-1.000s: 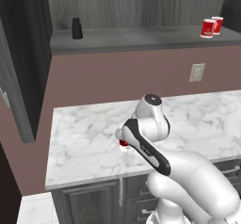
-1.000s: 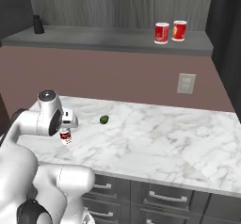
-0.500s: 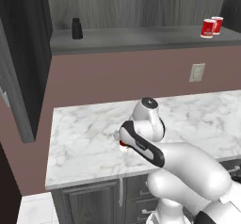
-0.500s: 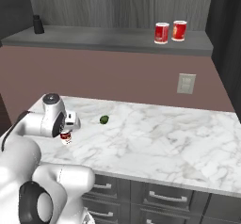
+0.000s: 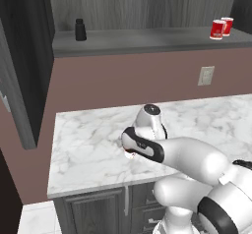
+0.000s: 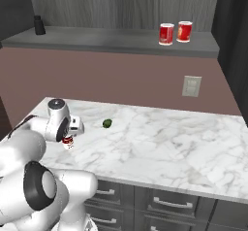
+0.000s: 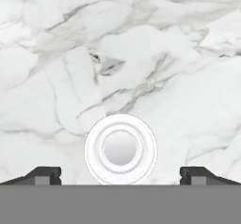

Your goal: Pick the cans from the counter and place them in their designated side in the cabinet.

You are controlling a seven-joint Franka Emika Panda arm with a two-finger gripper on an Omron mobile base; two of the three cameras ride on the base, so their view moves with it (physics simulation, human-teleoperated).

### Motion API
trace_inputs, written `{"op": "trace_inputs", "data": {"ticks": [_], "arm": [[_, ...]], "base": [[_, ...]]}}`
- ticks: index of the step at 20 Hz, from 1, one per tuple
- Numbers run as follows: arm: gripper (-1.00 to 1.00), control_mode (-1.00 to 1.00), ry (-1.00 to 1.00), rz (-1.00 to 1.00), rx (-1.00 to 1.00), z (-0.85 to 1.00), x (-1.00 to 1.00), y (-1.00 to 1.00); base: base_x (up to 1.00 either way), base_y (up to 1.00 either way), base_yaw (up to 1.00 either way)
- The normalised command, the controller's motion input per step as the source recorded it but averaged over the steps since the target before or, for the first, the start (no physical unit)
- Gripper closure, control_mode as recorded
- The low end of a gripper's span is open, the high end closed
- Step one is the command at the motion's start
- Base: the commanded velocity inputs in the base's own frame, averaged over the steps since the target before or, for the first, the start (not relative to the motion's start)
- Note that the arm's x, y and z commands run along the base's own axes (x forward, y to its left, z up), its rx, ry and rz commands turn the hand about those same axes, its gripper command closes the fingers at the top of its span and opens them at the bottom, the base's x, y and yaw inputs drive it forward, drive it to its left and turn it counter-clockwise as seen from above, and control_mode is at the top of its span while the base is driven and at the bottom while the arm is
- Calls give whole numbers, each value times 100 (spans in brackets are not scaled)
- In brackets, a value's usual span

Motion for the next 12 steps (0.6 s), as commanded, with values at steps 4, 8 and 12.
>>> {"op": "trace_inputs", "data": {"ticks": [4,8,12], "arm": [[-100,-100,2,0,0,-20,22,8],[-100,-100,2,0,0,-21,21,6],[100,-100,3,0,-1,-19,14,3]], "base": [[0,0,0],[0,0,0],[0,0,0]]}}
